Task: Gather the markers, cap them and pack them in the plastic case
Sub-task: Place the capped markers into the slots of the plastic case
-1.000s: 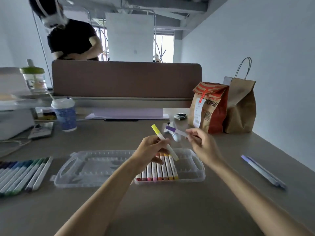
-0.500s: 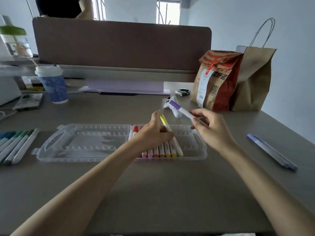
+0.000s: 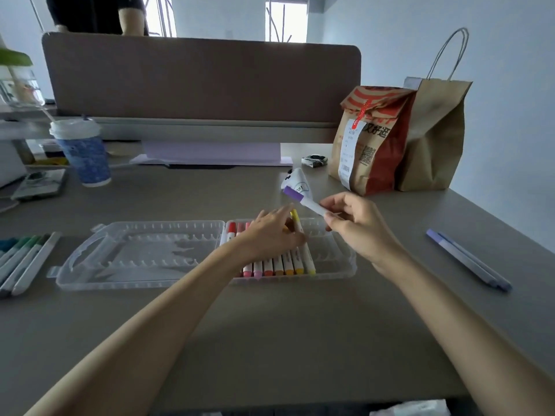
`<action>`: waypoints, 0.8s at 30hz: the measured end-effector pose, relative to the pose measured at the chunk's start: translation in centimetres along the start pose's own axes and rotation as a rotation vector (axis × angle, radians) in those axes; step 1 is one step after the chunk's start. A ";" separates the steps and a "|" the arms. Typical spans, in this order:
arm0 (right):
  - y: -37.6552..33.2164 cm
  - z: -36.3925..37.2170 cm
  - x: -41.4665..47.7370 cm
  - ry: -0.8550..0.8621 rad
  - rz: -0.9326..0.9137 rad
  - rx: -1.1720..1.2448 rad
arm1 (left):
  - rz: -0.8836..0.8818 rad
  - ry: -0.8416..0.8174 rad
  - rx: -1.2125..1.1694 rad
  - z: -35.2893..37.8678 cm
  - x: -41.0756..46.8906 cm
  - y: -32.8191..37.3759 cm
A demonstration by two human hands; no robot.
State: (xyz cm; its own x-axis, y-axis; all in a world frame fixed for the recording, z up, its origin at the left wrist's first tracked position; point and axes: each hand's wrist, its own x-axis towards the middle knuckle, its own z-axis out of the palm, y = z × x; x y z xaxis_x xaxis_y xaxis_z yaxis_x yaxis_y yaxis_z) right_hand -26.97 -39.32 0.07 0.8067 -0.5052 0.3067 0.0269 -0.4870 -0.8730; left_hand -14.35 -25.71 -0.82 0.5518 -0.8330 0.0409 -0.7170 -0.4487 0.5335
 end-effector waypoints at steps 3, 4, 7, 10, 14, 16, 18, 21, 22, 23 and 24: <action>0.2 0.0 0.1 0.059 0.009 0.006 | 0.039 0.065 0.214 0.6 -0.5 0.4; 0.3 -0.1 0.1 0.087 0.003 0.004 | 0.051 0.078 0.250 0.7 -0.6 0.4; 0.4 -0.3 0.1 0.128 -0.017 -0.019 | 0.067 0.066 0.298 0.5 -0.9 0.4; 0.6 -0.6 0.0 0.119 -0.008 -0.062 | 0.096 0.053 0.326 0.3 -1.3 0.1; 0.7 -0.5 -0.1 0.102 -0.018 -0.082 | 0.122 0.033 0.361 0.2 -1.7 -0.1; 0.5 -0.4 -0.1 0.091 -0.018 -0.065 | 0.127 -0.001 0.358 0.0 -2.0 0.0; 0.2 -0.4 -0.2 0.068 0.002 -0.035 | 0.126 -0.023 0.338 -0.3 -2.1 0.2; -0.4 -0.6 -0.4 0.014 0.044 0.042 | 0.118 -0.033 0.319 -0.4 -2.1 0.3; -0.4 -0.7 -0.4 0.003 0.061 0.060 | 0.118 -0.032 0.326 -0.4 -2.1 0.3; -0.4 -0.8 -0.3 -0.003 0.085 0.078 | 0.119 -0.030 0.329 -0.4 -2.0 0.2; -0.4 -0.8 -0.2 -0.010 0.112 0.102 | 0.116 -0.027 0.330 -0.4 -1.9 0.1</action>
State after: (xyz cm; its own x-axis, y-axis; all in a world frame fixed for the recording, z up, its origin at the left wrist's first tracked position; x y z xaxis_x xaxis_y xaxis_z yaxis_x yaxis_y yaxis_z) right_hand -27.63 -39.60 0.65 0.8140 -0.5446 0.2019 -0.0042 -0.3531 -0.9356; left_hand -15.29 -24.00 -0.51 0.4503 -0.8909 0.0603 -0.8757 -0.4274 0.2246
